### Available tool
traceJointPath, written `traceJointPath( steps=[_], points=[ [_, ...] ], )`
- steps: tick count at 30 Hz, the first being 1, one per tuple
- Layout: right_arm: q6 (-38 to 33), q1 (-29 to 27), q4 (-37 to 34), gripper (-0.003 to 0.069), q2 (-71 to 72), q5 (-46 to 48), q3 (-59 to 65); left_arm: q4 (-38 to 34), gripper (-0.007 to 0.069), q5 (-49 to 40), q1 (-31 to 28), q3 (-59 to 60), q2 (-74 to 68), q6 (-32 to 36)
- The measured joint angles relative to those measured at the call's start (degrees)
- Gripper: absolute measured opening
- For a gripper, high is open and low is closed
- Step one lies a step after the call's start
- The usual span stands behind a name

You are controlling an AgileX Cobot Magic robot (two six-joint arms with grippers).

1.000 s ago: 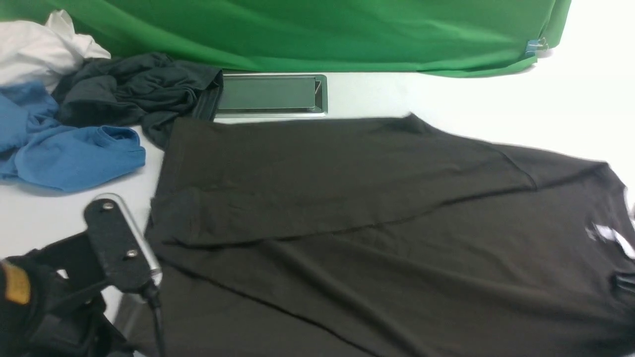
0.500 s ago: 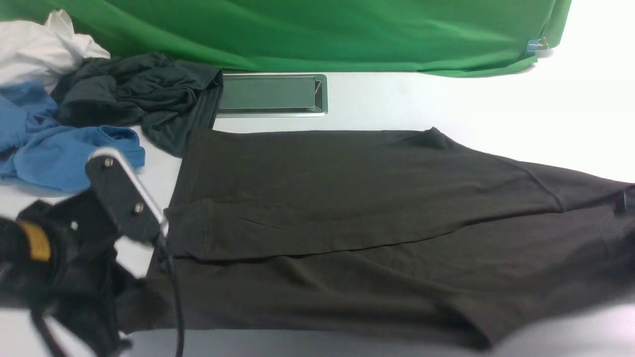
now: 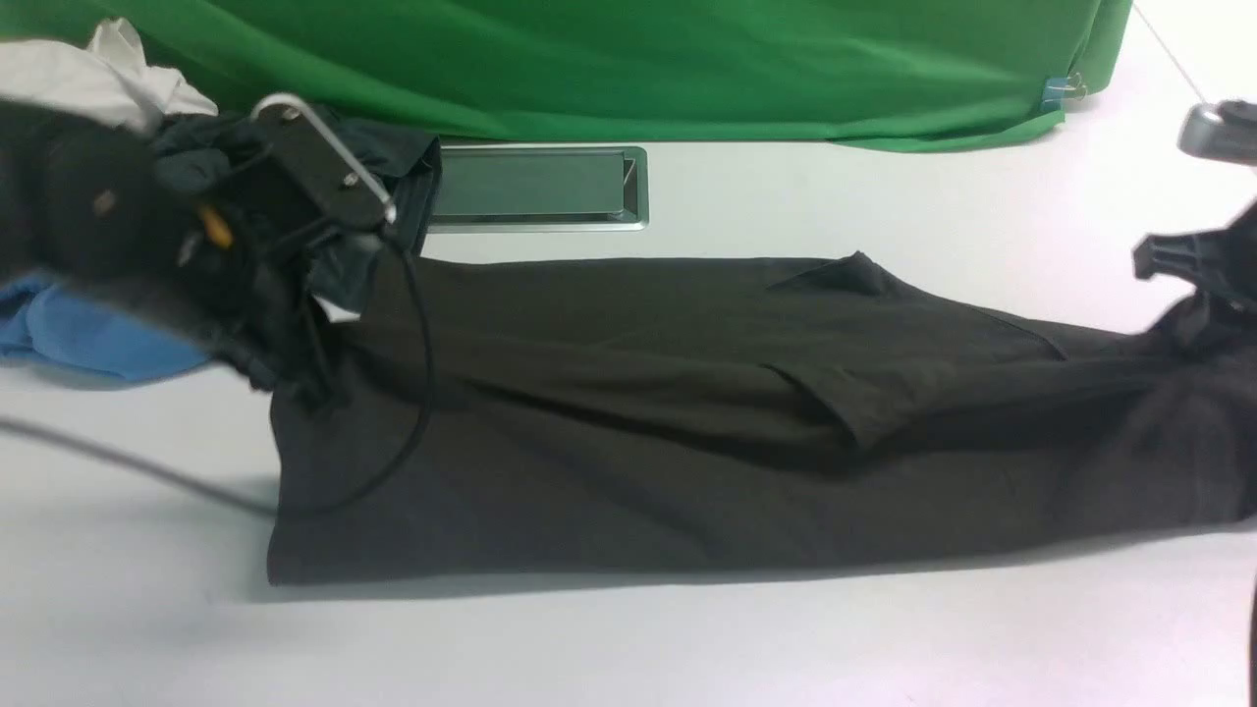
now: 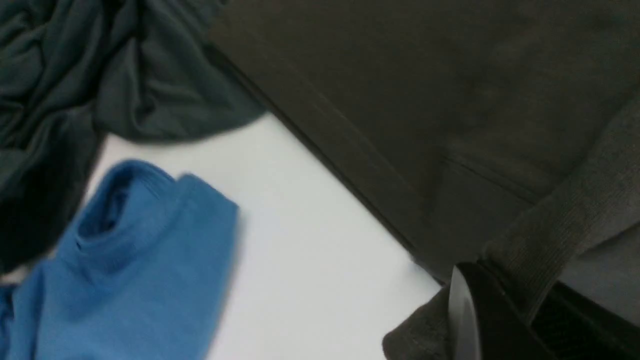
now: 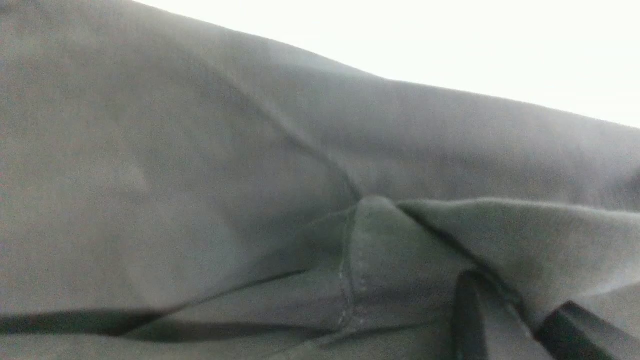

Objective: Fold a long-sleeved shirt on a white desktop.
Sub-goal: 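Fold the black garment in half by bringing its near edge over to the far edge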

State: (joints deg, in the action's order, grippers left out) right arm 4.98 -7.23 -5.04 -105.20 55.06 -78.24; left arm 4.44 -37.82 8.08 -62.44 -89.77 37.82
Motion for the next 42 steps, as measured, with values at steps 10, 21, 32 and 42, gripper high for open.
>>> traceJointPath(
  steps=[10, 21, 32, 42],
  points=[
    [-0.12, 0.00, -0.76, 0.0050, -9.34, 2.50, -12.90, -0.29, 0.0029, -1.82, -3.17, -11.98, -11.97, 2.25],
    [1.53, -0.11, -1.26, 0.0115, -17.63, 0.31, -18.54, -1.00, 0.0029, 12.93, -3.22, -15.52, -20.11, 3.17],
    [-1.14, 0.62, 0.74, 0.0332, -9.31, 3.29, -18.51, -1.38, 0.0077, 22.33, -3.59, -15.52, -24.30, 1.06],
    [-15.26, 20.54, -8.66, 0.0029, -5.98, -2.88, -5.66, -1.38, 0.0132, 26.37, -5.69, -15.52, -24.43, 0.76]
  ],
)
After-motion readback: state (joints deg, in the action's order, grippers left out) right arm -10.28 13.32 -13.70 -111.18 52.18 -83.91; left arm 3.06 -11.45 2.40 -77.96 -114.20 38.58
